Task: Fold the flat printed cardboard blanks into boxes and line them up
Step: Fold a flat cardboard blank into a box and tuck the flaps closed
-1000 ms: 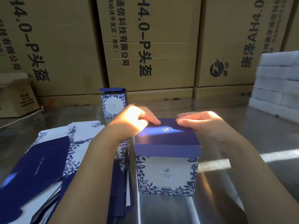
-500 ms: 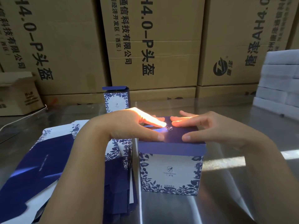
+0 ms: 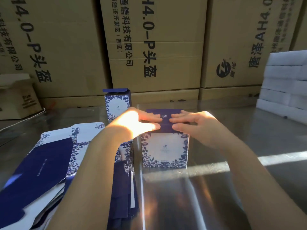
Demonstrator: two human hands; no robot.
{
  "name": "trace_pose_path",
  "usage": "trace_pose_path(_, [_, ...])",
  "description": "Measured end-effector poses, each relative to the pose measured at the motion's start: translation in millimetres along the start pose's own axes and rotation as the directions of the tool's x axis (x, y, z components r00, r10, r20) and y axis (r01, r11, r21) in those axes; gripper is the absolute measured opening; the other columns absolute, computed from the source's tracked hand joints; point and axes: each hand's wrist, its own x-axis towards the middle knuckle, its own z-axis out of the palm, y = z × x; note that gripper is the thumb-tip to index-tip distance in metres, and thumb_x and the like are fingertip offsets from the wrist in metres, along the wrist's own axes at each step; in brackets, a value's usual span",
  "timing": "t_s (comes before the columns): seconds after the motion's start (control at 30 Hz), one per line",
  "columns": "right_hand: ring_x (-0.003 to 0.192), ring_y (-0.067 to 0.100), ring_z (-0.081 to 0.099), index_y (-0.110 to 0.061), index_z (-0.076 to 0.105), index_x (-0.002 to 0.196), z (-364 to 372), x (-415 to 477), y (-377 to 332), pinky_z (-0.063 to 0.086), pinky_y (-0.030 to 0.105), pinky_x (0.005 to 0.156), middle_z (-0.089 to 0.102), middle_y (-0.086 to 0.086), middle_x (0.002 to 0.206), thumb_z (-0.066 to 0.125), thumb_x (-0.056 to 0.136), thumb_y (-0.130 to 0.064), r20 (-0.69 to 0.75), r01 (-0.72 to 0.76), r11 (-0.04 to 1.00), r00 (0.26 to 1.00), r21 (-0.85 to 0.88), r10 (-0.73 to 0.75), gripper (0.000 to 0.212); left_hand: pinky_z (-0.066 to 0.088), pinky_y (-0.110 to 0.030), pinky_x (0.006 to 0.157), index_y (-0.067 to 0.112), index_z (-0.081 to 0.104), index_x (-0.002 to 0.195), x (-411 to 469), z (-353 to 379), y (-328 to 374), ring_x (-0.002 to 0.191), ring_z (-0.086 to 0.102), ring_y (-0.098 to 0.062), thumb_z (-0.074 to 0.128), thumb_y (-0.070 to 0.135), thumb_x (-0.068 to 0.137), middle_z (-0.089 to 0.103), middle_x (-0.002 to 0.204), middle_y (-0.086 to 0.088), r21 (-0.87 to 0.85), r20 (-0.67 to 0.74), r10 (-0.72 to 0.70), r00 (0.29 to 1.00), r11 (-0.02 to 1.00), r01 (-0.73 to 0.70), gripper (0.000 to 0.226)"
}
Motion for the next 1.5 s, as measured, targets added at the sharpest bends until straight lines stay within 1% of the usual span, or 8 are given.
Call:
trace_pose_path(0.13, [0.117,-0.010,0.045,-0.031,0.072,0.103,24.9,7.0,10.9,0.023,-0.005,0.089,0.063,-0.024,0.107,0.069,0.085,-0.027,-0.269,0.030,0.999,0.962,-0.044,-0.041,0.019,0.030,0.010,0.079,0.031,0.069,0.102,5.5,16.6,-11.2,0.096,0.050,0.020,0.074,0.012,0.078,0.060,0.104,0.021,-0.180,-0.180,0.001,0.984,0.983,-0.034,0.031])
trace_pose_path(0.33, [0.113,-0.005,0.049,-0.033,0.069,0.090,43.5,8.8,15.7,0.035,0.009,0.094,0.058,-0.030,0.095,0.076,0.079,-0.023,-0.439,0.124,0.992,0.893,0.030,-0.098,0.017,0.034,0.002,0.087,0.037,0.068,0.089,4.1,33.6,-16.2,0.097,0.054,0.019,0.074,0.012,0.078,0.065,0.100,0.018,-0.197,-0.338,0.095,0.936,0.966,-0.169,0.028])
trace_pose_path(0.43, [0.113,-0.003,0.049,-0.026,0.072,0.094,42.9,7.7,13.9,0.036,0.016,0.096,0.055,-0.033,0.093,0.076,0.078,-0.022,-0.442,0.125,0.992,0.890,-0.003,-0.113,0.017,0.037,-0.006,0.092,0.041,0.066,0.084,3.7,40.3,-17.7,0.103,0.056,0.006,0.076,0.017,0.076,0.065,0.099,0.020,-0.166,-0.413,0.118,0.903,0.965,-0.202,0.028])
trace_pose_path(0.6, [0.111,-0.001,0.045,-0.026,0.073,0.099,41.3,8.5,12.7,0.022,-0.004,0.090,0.058,-0.028,0.096,0.073,0.081,-0.023,-0.424,0.130,0.989,0.893,-0.077,-0.150,0.018,0.040,-0.023,0.095,0.042,0.065,0.088,5.0,48.6,-15.7,0.105,0.057,-0.012,0.075,0.019,0.077,0.061,0.096,0.019,-0.143,-0.444,0.149,0.883,0.962,-0.234,0.027])
trace_pose_path(0.8, [0.107,0.004,0.044,-0.022,0.074,0.094,43.8,11.3,12.7,0.024,-0.003,0.086,0.056,-0.024,0.093,0.072,0.082,-0.018,-0.426,0.143,0.989,0.894,-0.031,-0.142,0.012,0.043,-0.029,0.095,0.038,0.068,0.083,5.0,50.4,-11.4,0.101,0.058,-0.014,0.076,0.015,0.076,0.062,0.090,0.015,-0.247,-0.469,0.092,0.878,0.941,-0.231,0.025])
trace_pose_path(1.17, [0.102,0.006,0.046,-0.017,0.073,0.090,48.6,8.0,11.5,0.035,0.013,0.088,0.056,-0.025,0.088,0.070,0.084,-0.014,-0.454,0.217,0.973,0.861,-0.076,-0.228,0.007,0.043,-0.025,0.092,0.040,0.068,0.076,6.9,52.7,-13.5,0.101,0.057,-0.014,0.075,0.016,0.076,0.062,0.086,0.018,-0.283,-0.470,0.083,0.879,0.929,-0.239,0.026])
trace_pose_path(1.37, [0.115,0.000,0.048,-0.035,0.069,0.087,42.3,7.5,17.0,0.030,0.000,0.088,0.063,-0.024,0.097,0.074,0.080,-0.014,-0.411,0.168,0.976,0.906,0.141,-0.097,0.022,0.039,-0.003,0.084,0.036,0.071,0.074,6.7,47.3,-21.2,0.096,0.058,0.009,0.080,0.012,0.070,0.068,0.079,0.029,-0.383,-0.461,0.009,0.887,0.900,-0.208,0.026])
trace_pose_path(1.5, [0.116,-0.001,0.050,-0.039,0.068,0.088,37.3,7.9,20.0,0.034,0.011,0.096,0.066,-0.022,0.098,0.075,0.079,-0.016,-0.381,0.172,0.967,0.920,0.187,-0.090,0.025,0.040,-0.003,0.082,0.031,0.072,0.075,6.9,46.0,-22.5,0.093,0.060,0.011,0.080,0.010,0.069,0.069,0.078,0.023,-0.390,-0.471,0.014,0.882,0.894,-0.222,0.023])
